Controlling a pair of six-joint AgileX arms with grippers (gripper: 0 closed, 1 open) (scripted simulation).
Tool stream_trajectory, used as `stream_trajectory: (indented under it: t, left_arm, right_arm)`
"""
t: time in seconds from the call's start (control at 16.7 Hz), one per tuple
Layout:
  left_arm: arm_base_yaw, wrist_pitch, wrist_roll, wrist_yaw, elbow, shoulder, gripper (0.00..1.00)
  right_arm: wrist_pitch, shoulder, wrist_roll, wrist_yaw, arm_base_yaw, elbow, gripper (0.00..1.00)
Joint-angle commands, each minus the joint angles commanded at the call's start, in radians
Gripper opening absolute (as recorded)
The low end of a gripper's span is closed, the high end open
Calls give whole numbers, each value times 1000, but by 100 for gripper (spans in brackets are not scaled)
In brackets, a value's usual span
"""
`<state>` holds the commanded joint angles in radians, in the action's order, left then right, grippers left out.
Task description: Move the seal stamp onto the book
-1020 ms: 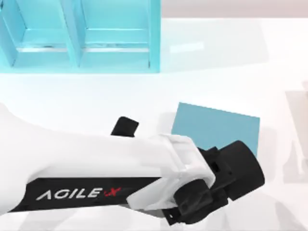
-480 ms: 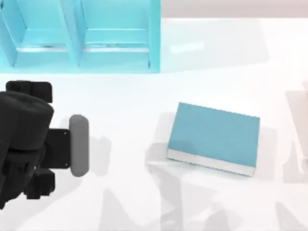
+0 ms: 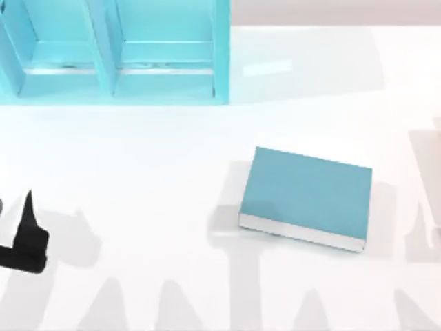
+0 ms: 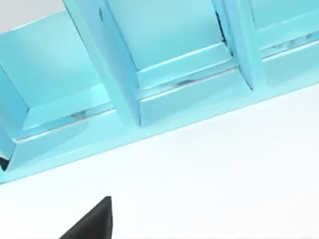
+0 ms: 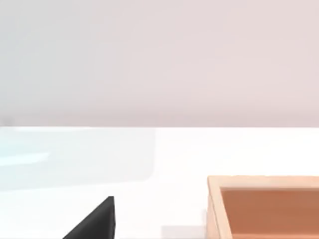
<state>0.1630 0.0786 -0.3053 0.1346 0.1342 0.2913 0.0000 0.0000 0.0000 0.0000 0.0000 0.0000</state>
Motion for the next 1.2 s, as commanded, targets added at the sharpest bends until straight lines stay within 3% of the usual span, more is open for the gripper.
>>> stream_trajectory:
  t: [0.18, 0.36, 0.9, 1.2]
  left_arm:
    - [-100, -49, 192, -84, -85, -181, 100]
    - [-156, -75, 292, -129, -129, -278, 100]
    - [-163, -79, 305, -135, -134, -291, 100]
    - [-163, -79, 305, -135, -134, -291, 100]
  right_arm:
    - [0, 0, 0, 0, 0, 0, 100]
    - [0, 0, 0, 0, 0, 0, 100]
    - [-27, 31, -13, 2, -11, 29, 100]
    - [-249, 293, -90, 4, -80, 283, 100]
